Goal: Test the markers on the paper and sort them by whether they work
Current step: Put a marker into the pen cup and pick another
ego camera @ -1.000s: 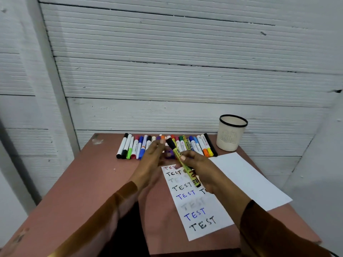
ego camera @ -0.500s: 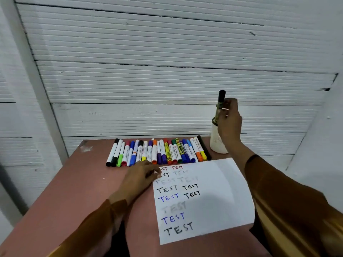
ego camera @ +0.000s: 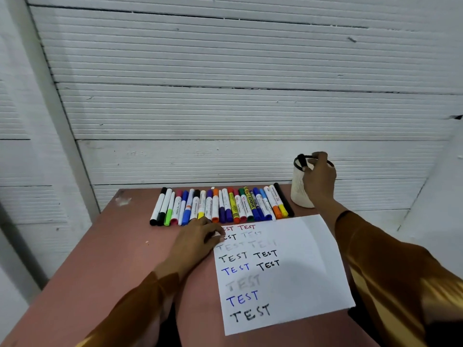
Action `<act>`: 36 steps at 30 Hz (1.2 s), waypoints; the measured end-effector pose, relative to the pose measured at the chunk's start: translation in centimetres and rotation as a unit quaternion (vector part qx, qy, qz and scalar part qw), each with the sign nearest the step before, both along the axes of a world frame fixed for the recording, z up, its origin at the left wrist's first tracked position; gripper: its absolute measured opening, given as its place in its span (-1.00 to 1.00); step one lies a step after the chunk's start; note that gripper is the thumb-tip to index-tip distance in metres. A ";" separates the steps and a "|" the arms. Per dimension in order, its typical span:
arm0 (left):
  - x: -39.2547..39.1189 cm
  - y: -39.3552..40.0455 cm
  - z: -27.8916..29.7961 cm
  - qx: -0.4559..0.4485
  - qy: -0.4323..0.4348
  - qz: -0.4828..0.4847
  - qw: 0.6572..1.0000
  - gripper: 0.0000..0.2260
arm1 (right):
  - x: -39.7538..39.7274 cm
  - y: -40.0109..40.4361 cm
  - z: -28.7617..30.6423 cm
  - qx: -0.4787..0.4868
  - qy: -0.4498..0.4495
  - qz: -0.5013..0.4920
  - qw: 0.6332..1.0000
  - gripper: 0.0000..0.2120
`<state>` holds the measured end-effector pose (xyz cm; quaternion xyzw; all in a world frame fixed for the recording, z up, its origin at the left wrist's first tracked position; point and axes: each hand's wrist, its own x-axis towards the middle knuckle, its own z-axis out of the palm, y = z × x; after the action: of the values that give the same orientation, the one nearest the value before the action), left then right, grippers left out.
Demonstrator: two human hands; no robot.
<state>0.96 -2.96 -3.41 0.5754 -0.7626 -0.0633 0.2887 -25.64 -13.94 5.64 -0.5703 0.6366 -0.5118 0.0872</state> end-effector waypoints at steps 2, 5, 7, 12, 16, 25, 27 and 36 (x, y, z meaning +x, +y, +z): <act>0.0 0.0 -0.1 -0.002 0.001 0.001 1.000 -0.84 | 0.1 0.2 0.0 -0.018 -0.009 -0.014 1.000 -0.62; 0.0 0.0 0.0 -0.001 0.004 0.001 1.000 -0.84 | 0.8 1.8 -0.2 -0.133 0.069 -0.003 0.989 -0.68; 0.0 0.0 0.0 0.000 0.005 0.000 1.000 -0.84 | 1.5 2.8 -1.4 -0.138 0.116 0.098 0.979 -0.78; 0.0 0.0 0.0 0.004 0.014 0.002 1.000 -0.85 | 1.6 3.2 -4.8 0.047 0.211 0.114 0.970 -0.84; 0.0 0.0 0.0 0.010 0.013 0.005 1.000 -0.84 | 1.2 2.8 -6.7 0.147 0.180 0.086 0.969 -0.80; 0.0 -0.2 0.1 0.041 0.059 -0.007 0.997 -0.88 | 1.3 2.8 -6.6 0.168 0.036 0.063 0.983 -0.83; 0.0 -0.2 0.3 0.041 0.075 -0.005 0.996 -0.88 | 1.3 3.0 -6.3 0.156 -0.018 0.042 0.987 -0.83; -3.4 0.8 3.5 -0.017 0.225 0.081 0.971 -0.76 | 0.9 5.0 -5.0 0.098 -0.296 0.001 0.950 -0.85</act>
<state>-2.43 -2.15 0.08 0.6011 -0.6303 -0.1545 0.4664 -24.78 -8.90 0.64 -0.3823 0.6284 -0.5930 0.3276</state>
